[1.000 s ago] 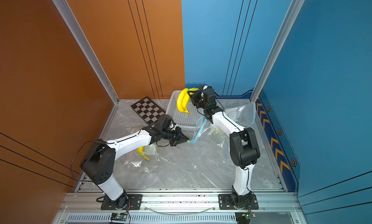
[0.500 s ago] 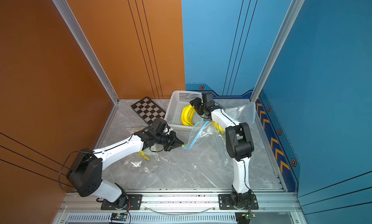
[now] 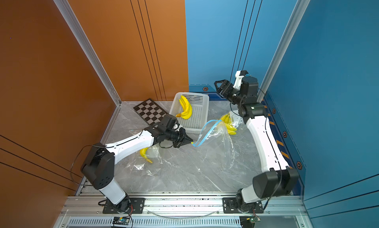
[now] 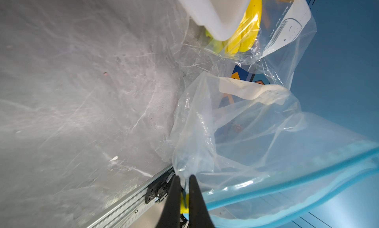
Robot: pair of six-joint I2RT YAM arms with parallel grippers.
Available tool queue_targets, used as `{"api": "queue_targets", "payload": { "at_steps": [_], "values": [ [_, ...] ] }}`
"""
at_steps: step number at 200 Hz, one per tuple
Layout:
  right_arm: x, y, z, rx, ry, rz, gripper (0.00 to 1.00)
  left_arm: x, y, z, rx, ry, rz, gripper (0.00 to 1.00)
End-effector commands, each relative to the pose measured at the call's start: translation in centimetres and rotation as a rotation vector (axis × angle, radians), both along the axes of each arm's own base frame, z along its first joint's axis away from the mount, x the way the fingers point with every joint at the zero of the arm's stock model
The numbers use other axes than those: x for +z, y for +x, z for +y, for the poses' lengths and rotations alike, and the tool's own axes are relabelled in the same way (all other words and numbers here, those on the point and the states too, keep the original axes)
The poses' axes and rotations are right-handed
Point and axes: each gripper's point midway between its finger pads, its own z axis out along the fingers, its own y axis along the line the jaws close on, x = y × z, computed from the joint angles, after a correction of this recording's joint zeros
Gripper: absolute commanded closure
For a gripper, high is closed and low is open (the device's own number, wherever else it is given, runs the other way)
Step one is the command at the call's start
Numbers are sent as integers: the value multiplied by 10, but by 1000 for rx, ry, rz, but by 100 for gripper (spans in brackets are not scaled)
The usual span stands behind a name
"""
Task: Open the zip-top bag and take out the banana
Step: Place the zipper food storage bag at the center of the board.
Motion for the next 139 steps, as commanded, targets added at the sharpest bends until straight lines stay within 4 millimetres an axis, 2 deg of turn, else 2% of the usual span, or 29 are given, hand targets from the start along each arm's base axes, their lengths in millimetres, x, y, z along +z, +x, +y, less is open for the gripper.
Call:
{"api": "queue_targets", "payload": {
  "at_steps": [1, 26, 47, 72, 88, 114, 122, 139],
  "values": [
    [-36, -25, -20, -37, -71, 110, 21, -4, -9, -61, -135, -40, 6, 96],
    [-14, -53, -31, -60, -62, 66, 19, 2, 7, -128, -177, -112, 4, 96],
    [-2, -66, -36, -70, -49, 46, 19, 8, 17, -179, -207, -184, 14, 96],
    [1, -76, -40, -78, -45, 48, 18, 6, 17, -221, -225, -230, 36, 96],
    [-5, -80, -41, -78, -43, 61, 18, -7, 15, -235, -219, -231, 60, 95],
    [-16, -78, -40, -78, -30, 92, 18, -28, 16, -237, -196, -212, 80, 95],
    [-19, -77, -39, -77, -25, 102, 18, -31, 17, -235, -183, -209, 88, 95],
    [-23, -74, -38, -73, -20, 117, 18, -23, 24, -233, -176, -243, 60, 92]
  ]
}}
